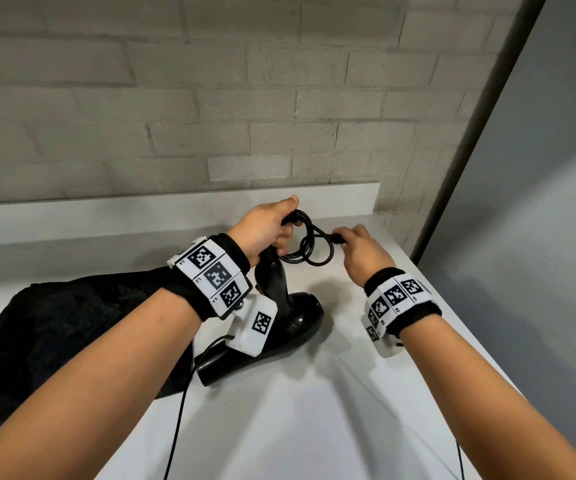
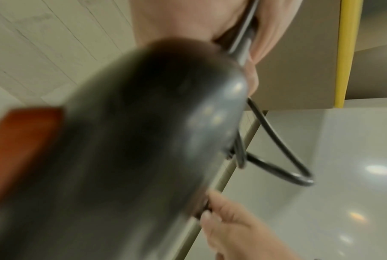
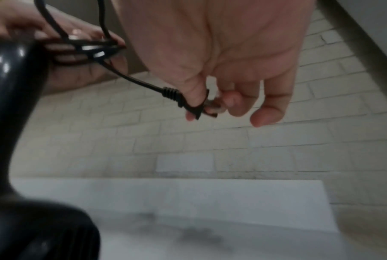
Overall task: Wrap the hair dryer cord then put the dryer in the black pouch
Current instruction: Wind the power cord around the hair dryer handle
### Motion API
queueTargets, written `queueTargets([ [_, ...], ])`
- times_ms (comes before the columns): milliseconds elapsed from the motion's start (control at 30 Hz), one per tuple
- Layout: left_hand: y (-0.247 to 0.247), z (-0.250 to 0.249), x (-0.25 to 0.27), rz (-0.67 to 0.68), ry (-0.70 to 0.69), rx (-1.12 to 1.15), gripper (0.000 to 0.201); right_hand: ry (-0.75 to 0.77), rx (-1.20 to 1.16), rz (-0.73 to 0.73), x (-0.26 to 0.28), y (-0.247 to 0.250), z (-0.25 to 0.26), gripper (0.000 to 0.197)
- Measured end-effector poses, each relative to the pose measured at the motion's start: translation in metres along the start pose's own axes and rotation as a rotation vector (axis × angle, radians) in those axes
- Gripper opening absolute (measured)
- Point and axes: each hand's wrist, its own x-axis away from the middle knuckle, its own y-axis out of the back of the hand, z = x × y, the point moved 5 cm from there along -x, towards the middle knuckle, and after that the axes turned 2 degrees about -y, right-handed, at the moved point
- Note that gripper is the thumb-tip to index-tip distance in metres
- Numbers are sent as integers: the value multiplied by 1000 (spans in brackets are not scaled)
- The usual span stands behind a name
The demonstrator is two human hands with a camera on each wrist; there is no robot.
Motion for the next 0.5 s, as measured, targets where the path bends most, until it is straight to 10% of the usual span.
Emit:
queueTargets([
  [500,-8,-1,6,63,-10,-30,39,-261,556,599,14,-62,-66,27],
])
